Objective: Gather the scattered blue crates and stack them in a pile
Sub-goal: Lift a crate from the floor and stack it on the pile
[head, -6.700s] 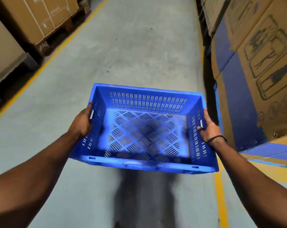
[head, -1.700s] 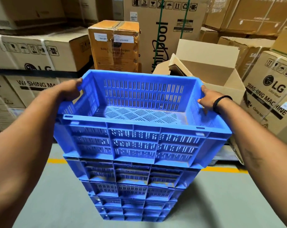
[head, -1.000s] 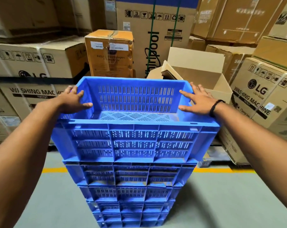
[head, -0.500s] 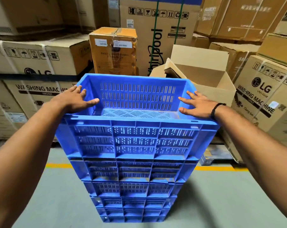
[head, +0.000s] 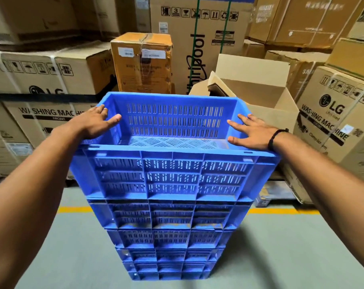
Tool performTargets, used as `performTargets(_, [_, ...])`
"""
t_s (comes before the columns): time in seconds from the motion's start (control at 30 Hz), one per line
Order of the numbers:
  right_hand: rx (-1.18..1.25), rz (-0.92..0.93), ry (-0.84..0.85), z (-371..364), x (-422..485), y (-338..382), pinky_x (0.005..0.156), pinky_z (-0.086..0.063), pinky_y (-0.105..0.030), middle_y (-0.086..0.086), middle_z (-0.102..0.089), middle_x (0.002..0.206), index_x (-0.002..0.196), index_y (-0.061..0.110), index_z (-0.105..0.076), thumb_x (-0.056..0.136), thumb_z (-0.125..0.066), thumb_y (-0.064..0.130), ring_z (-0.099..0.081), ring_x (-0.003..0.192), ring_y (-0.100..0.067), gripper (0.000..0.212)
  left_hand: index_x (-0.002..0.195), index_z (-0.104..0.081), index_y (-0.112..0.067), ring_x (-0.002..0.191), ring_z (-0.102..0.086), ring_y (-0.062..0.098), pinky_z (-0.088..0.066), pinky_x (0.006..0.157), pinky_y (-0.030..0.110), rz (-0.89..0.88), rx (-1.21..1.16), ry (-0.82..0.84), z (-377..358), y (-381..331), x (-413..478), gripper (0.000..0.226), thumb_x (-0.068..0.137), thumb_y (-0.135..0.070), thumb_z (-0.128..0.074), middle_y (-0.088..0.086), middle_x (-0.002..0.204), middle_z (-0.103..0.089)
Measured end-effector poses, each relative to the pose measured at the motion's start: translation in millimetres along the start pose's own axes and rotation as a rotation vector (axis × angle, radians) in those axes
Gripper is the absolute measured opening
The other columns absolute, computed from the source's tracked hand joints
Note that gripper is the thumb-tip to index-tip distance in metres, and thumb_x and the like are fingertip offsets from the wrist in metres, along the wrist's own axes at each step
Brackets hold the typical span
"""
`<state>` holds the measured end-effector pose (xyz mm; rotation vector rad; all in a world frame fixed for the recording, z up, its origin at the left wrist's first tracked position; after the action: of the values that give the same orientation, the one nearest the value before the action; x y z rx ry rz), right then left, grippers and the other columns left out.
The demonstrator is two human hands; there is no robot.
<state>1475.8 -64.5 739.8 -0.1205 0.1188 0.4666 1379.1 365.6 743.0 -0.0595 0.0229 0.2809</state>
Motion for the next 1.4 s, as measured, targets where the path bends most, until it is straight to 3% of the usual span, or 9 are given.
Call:
performTargets(0.17, [-0.024,-0.030,0.028,3.1,-0.4,2.9,0.120,-0.002,-0.042,-0.002,0.003,0.160,0.147,0.045,-0.003,0.054,-0.002,0.094,0.003,0.147,-0.027,0.104,0.146,-0.021,0.000,0.146,-0.011,0.022,-0.008,0.119,0.035,-0.027,0.051,0.010,-0.8,-5.0,5.6,0.092,0.086,-0.069,-0.019,0.016,0.157,-0.013])
performTargets(0.33, [0.119,0.020,-0.013,7.7,-4.6,0.4,0.119,-0.004,-0.045,-0.005,0.000,0.160,0.145,0.048,-0.003,0.035,0.018,0.098,0.001,0.147,-0.027,0.123,0.147,-0.024,-0.005,0.145,-0.019,0.020,-0.012,0.117,0.030,-0.048,-0.208,-0.078,15.6,-17.1,-23.5,0.076,0.092,-0.057,-0.029,0.009,0.157,-0.019])
performTargets(0.5, [0.104,0.134,-0.110,0.3,-42.6,25.3,0.116,-0.003,-0.052,0.009,-0.004,0.159,0.133,0.064,0.008,0.056,0.021,0.087,-0.004,0.147,-0.019,0.081,0.144,-0.033,-0.030,0.142,-0.028,0.020,-0.021,0.113,0.039,-0.139,-0.111,-0.036,-1.5,-68.4,-77.6,0.071,0.087,-0.069,-0.018,-0.004,0.156,-0.024])
performTargets(0.57, [0.077,0.111,-0.092,-3.6,-50.3,32.6,0.116,-0.003,-0.052,0.011,-0.009,0.159,0.129,0.068,0.009,0.054,0.021,0.089,-0.007,0.147,-0.020,0.079,0.141,-0.037,-0.037,0.140,-0.032,0.023,-0.026,0.110,0.045,-0.092,-0.029,-0.026,-3.1,-69.0,-80.1,0.072,0.084,-0.075,-0.014,-0.002,0.156,-0.024])
performTargets(0.67, [0.051,0.092,-0.097,-2.0,-52.6,43.1,0.115,-0.003,-0.053,0.015,-0.007,0.158,0.137,0.063,0.004,0.049,0.023,0.090,-0.006,0.147,-0.021,0.094,0.141,-0.038,-0.033,0.142,-0.028,0.023,-0.023,0.113,0.047,-0.038,-0.063,0.047,2.6,-52.2,-73.9,0.085,0.077,-0.083,-0.013,0.002,0.156,-0.025])
performTargets(0.9, [0.083,0.050,-0.018,-2.8,-47.6,35.8,0.117,0.002,-0.050,0.010,-0.002,0.159,0.142,0.055,-0.005,0.040,0.020,0.095,0.001,0.147,-0.017,0.112,0.149,-0.021,-0.029,0.147,-0.009,0.017,-0.006,0.118,0.035,-0.155,-0.064,0.008,-5.2,-69.9,-78.0,0.066,0.092,-0.061,-0.012,-0.004,0.158,-0.016])
performTargets(1.17, [0.083,0.058,0.055,-1.6,-51.2,29.0,0.117,0.004,-0.050,0.005,0.000,0.160,0.144,0.051,-0.004,0.037,0.018,0.097,0.003,0.147,-0.018,0.119,0.141,-0.041,-0.016,0.143,-0.025,0.026,-0.019,0.117,0.042,-0.111,-0.159,-0.168,11.8,-29.6,-74.9,0.075,0.087,-0.065,-0.021,0.009,0.151,-0.035])
performTargets(1.27, [0.095,0.014,-0.026,-1.7,-53.7,38.8,0.117,0.001,-0.051,0.005,0.001,0.160,0.145,0.048,0.000,0.038,0.019,0.096,0.000,0.147,-0.019,0.118,0.137,-0.046,-0.025,0.137,-0.034,0.031,-0.029,0.110,0.045,0.024,-0.032,-0.094,-2.6,4.7,-64.4,0.071,0.088,-0.069,-0.019,0.010,0.147,-0.041])
performTargets(1.4, [0.109,-0.009,-0.139,-7.0,-56.7,36.1,0.117,-0.003,-0.049,0.007,-0.008,0.159,0.145,0.048,0.000,0.050,0.020,0.092,-0.007,0.147,-0.016,0.107,0.134,-0.050,-0.026,0.135,-0.039,0.027,-0.033,0.109,0.045,0.000,-0.034,-0.110,-2.5,5.6,-54.8,0.071,0.088,-0.071,-0.019,0.006,0.147,-0.042])
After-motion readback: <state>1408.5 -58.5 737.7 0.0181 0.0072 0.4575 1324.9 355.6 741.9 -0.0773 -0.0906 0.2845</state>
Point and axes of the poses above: each hand's wrist, its own x-axis towards the middle knuckle, its own z-axis out of the back of the hand, y = z × x, the point moved 6 cm from there along x, towards the middle knuckle
